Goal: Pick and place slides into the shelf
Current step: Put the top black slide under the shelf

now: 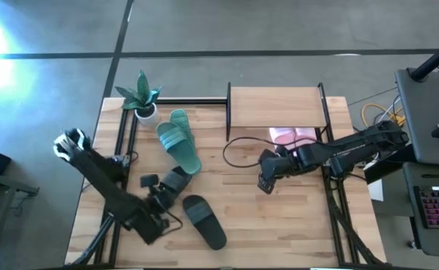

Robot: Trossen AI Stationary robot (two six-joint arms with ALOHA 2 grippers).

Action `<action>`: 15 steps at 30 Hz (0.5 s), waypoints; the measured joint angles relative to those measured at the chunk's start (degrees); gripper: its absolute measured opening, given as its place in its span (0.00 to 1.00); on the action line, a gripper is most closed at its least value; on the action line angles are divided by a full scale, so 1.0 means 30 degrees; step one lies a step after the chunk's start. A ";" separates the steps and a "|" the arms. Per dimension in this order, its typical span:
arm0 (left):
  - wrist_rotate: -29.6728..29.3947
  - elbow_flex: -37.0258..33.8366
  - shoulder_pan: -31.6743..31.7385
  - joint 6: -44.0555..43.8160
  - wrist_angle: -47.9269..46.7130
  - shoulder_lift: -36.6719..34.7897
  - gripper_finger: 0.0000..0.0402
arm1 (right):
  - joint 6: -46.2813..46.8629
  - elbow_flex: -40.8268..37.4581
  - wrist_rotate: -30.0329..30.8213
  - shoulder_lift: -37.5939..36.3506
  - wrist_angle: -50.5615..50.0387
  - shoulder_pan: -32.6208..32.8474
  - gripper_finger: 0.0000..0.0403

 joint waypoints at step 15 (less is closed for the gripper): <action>-0.2014 -0.0052 -0.0009 -0.0591 -0.2382 0.4336 0.36 | 0.1613 -0.0044 -0.0728 0.0036 -0.0366 -0.0073 0.43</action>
